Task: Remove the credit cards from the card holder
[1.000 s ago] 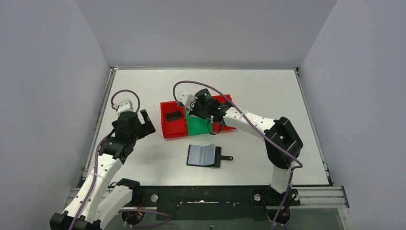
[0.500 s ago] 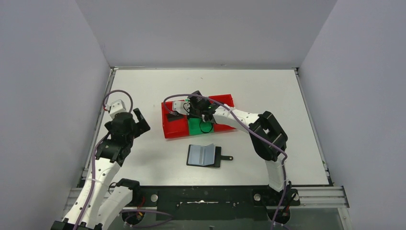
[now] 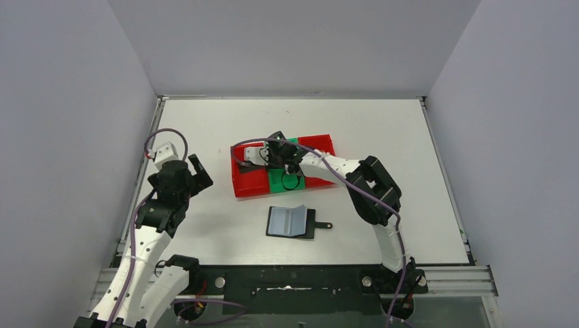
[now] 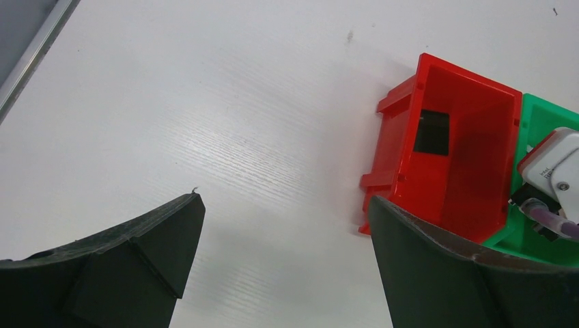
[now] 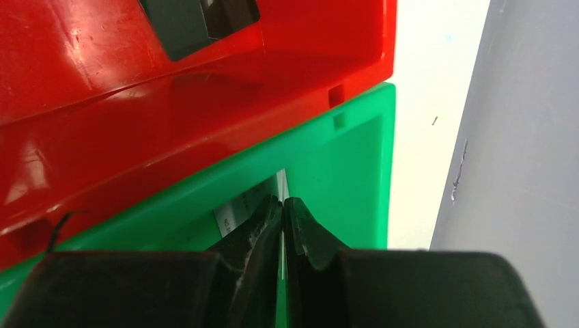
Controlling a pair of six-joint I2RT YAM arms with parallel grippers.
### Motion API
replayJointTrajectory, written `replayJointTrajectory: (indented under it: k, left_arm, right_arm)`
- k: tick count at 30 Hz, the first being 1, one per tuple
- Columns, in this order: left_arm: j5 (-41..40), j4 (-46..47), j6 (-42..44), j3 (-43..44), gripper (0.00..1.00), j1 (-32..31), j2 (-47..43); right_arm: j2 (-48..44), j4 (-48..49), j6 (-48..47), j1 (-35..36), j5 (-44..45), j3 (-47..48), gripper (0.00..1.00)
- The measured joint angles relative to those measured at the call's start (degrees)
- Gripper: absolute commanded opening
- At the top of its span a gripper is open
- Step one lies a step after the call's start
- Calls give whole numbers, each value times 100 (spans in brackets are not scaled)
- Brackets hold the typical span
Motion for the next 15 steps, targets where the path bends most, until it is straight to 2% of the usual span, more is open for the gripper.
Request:
replayJointTrajectory:
  k: [6,9,15]
  left_arm:
    - [0,0,0,0,92,17,-11]
    - [4,0,0,0,92,22,-11]
    - [42,0,2,0,93,55,-11]
  right_arm:
    - [149,35,4,-37,-4,13,17]
    - [149,9,66,-85,-72,11,31]
    - [127,-177,315,-216,-435,13,35]
